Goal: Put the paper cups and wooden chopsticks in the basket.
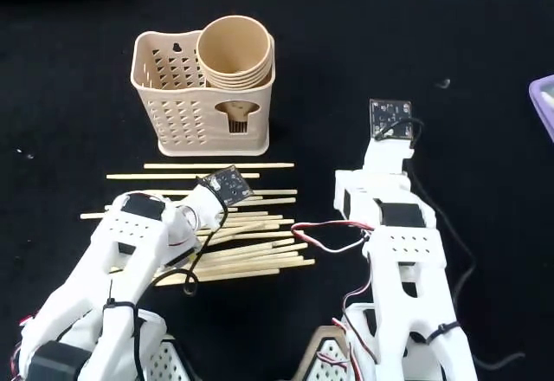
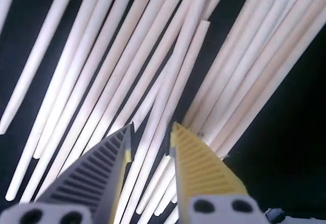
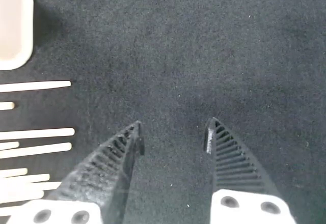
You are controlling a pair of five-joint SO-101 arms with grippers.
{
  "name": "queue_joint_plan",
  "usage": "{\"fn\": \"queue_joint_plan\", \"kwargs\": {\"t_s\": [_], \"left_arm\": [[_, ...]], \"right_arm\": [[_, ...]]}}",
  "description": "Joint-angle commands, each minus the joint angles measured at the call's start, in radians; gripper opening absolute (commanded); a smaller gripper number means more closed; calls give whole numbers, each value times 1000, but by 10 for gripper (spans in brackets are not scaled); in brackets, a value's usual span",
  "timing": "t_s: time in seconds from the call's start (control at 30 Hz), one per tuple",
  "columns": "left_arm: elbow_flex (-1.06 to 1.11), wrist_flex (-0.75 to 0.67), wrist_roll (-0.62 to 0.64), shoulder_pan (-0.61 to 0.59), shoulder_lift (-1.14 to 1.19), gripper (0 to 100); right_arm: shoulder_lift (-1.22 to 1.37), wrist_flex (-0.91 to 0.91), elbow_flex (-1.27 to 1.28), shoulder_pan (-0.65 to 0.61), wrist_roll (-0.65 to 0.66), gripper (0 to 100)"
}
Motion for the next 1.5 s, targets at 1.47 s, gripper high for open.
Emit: {"fn": "queue_joint_plan", "kwargs": {"t_s": [1.47], "left_arm": [[25,9,14,25,-3,123]], "right_arm": [[-31,-20,-5,17,-8,198]]}}
